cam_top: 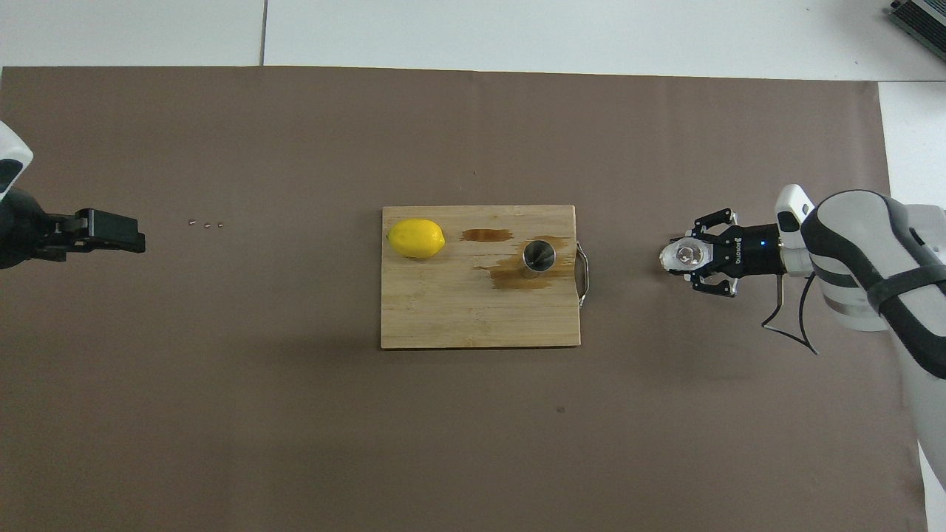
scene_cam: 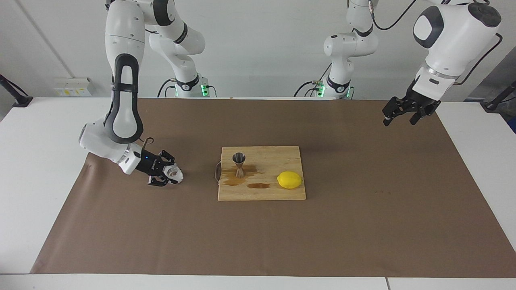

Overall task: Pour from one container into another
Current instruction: 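Close the right gripper on the white cup and lift it, then carry the white cup with the right gripper above the metal cup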

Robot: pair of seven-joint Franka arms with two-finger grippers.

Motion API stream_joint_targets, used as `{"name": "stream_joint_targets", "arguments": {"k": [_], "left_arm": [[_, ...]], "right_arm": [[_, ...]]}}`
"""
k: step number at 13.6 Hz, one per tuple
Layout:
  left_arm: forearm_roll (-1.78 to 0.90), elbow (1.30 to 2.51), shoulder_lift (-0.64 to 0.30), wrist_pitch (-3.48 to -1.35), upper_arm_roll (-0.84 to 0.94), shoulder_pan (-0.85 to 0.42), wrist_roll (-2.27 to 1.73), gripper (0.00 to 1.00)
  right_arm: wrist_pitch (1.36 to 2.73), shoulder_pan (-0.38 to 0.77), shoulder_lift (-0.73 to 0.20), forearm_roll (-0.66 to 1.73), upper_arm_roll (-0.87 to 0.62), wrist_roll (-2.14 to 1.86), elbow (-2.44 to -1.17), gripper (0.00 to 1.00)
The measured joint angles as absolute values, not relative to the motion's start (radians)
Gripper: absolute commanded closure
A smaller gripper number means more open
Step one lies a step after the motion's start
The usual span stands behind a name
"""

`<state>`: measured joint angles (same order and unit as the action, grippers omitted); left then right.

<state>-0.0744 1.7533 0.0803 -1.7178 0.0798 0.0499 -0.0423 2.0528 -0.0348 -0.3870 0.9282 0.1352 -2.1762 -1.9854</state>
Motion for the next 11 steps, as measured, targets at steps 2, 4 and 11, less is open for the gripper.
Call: {"name": "stream_joint_targets", "arguments": {"k": [2,4,11], "left_arm": [[-0.072,1.743,0.103,-1.680,0.070,0.050,-0.011,0.00],[-0.071,1.738,0.121,-1.646,0.067,0.050,0.009,0.00],[-0.071,1.725,0.130,-1.620,0.070,0.048,0.018,0.00]], "right_arm": [[2.054,0.003,-0.364,0.919,0.132,-2.110,-1.969,0.52],[2.067,0.063,-0.317,0.829,0.130,-1.968,-1.949,0.52],[2.069,0.209,-0.195,0.691,0.126,-1.589,-1.918,0.52]]}}
